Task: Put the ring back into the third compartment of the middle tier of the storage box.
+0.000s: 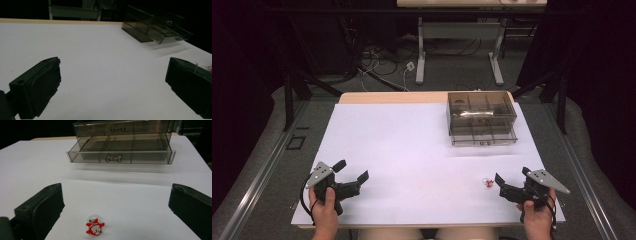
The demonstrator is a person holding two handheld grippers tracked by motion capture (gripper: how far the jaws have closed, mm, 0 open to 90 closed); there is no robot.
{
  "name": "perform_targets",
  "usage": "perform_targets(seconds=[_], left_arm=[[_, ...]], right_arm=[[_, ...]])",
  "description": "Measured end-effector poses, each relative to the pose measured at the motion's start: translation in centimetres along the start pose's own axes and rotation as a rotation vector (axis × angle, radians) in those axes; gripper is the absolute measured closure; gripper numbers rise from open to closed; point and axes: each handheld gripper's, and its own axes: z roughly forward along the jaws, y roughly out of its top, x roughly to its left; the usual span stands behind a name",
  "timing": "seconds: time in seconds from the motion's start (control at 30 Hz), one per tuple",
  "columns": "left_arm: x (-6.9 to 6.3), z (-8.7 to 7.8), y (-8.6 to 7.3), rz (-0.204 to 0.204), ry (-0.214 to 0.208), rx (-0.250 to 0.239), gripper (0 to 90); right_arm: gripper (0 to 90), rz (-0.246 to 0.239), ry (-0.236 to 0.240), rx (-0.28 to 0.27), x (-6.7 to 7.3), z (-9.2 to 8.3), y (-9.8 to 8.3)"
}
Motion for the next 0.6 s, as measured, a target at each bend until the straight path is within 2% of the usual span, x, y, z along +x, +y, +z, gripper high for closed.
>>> perform_targets(seconds=[0.07,0.17,0.3,0.47,0.6], left_arm=[[0.0,0.0,0.0,-0.001,-0.002,0.0,0.3],[0.0,0.0,0.0,0.003,-0.002,0.003,0.3],[0.0,0.1,-0.1,-0.001,0.001,0.006,0.3],[-0.1,0.2,-0.1,0.006,0.001,0.01,0.3],[-0.2,0.2,-0.1,0.006,0.001,0.011,0.3]], right_arm=[[0.0,-0.028,0.002,-0.002,0.1,0.1,0.0],[0.0,-0.039,-0.007,0.019,0.7,0.6,-0.1],[2.0,-0.062,-0.007,0.014,1.1,1.0,-0.2],[12.7,-0.069,0.004,0.038,1.4,1.3,-0.3],[15.4,-0.111,0.009,0.056,1.8,1.6,-0.6]])
